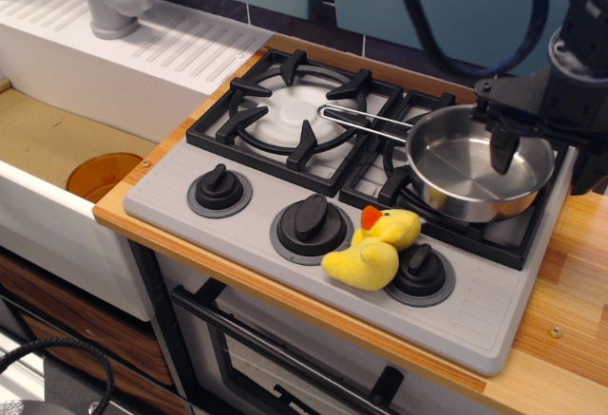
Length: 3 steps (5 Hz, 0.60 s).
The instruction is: Put pot or pan on stove and put stuffedduck in pot or pan
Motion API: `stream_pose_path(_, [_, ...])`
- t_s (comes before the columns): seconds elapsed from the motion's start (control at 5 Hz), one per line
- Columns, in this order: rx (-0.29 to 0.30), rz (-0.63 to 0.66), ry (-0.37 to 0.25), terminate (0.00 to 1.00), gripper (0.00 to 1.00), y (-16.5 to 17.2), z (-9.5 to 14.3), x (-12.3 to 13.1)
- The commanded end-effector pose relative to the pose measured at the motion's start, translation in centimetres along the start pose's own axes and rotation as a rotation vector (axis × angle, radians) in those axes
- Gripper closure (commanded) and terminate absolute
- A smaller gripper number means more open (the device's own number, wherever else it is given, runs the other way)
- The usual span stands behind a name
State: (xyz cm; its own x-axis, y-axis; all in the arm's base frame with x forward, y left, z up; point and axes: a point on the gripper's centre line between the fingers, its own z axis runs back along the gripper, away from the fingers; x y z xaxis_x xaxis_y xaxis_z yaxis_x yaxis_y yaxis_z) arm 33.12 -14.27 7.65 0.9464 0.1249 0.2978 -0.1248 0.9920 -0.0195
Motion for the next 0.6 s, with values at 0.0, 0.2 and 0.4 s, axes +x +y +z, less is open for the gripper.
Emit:
stream_pose_path(0.0, [-0.058,-0.023,-0.017,0.00,0.00,1.1,4.5,1.9])
stream_pose_path(0.2, [-0.080,-0.048,0.004,0.00,0.00,3.1,5.0,1.8])
stream_pose_path(0.4, [-0.092,-0.062,0.014,0.00,0.00,4.5,4.9,1.4])
